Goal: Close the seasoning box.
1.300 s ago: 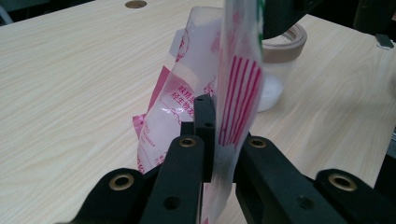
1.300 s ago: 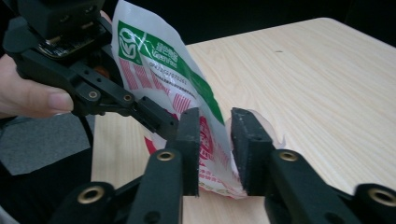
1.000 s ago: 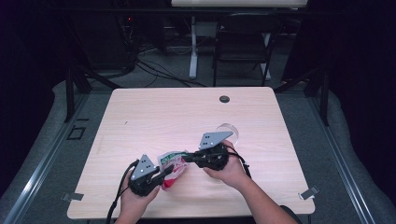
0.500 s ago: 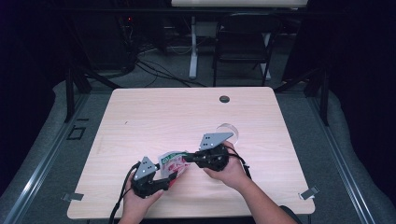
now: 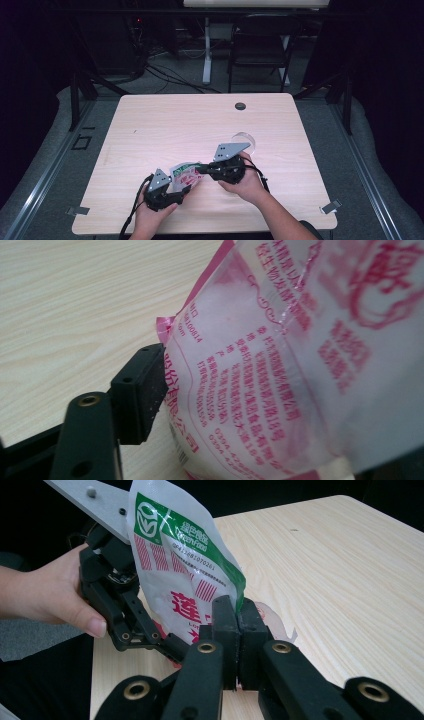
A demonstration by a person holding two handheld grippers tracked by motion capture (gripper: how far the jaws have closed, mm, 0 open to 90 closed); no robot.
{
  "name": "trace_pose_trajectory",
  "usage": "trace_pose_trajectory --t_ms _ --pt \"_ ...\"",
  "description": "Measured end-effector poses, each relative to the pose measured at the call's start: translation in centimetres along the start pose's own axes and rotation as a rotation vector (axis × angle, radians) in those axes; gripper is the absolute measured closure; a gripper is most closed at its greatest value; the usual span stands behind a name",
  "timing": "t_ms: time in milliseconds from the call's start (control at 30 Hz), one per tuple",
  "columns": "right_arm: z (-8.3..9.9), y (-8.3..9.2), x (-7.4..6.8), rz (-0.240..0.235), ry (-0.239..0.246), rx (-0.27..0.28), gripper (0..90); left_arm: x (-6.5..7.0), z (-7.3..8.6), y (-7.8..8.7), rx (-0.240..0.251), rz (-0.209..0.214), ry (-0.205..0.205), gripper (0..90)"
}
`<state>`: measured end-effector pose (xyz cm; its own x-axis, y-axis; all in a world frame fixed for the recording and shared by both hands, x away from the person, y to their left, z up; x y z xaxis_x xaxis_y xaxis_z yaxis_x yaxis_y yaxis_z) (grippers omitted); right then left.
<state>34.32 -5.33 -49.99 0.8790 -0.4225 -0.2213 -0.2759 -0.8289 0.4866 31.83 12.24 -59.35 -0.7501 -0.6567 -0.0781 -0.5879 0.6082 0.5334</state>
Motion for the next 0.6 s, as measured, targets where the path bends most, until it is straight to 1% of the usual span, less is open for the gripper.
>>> trace_pose_trajectory --t_ms 100,200,267,300,400,533,600 --pt "0.0 0.0 0.0 -0.003 -0.002 0.003 89.3 -0.1 0.2 -0.4 0.013 0.003 0.018 30.6" --pt "0.1 0.0 0.0 -0.001 -0.001 0.005 89.1 -0.2 0.4 -0.8 0.014 0.005 0.019 28.6" --pt "0.1 0.0 0.0 0.000 -0.001 0.005 88.9 -0.1 0.7 -1.3 -0.013 0.021 0.032 28.6" --pt "0.1 0.0 0.0 0.002 -0.003 0.005 88.8 -0.1 0.8 -1.5 -0.024 0.026 0.032 28.6" --pt "0.2 0.0 -0.1 0.004 -0.004 0.005 88.5 0.0 1.0 -2.1 -0.053 0.020 0.009 28.3" --pt "0.3 0.1 -0.1 0.010 -0.004 0.007 88.3 0.2 1.0 -2.6 -0.083 0.014 0.002 28.0" --pt "0.4 0.2 -0.1 0.017 -0.003 0.003 88.0 0.2 1.0 -2.7 -0.100 0.022 0.002 28.1"
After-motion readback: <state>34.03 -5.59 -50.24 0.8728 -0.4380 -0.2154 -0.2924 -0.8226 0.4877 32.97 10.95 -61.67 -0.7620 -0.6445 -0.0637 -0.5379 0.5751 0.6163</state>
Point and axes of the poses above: each handheld gripper's, and its own axes: y roughly backward along the jaws, z roughly out of its underside, x roughly to its right, the point moved 5 cm from there along -y, roughly forward along the jaws, and after that the axes turned 12 degrees about -y, right-handed, at the moved point
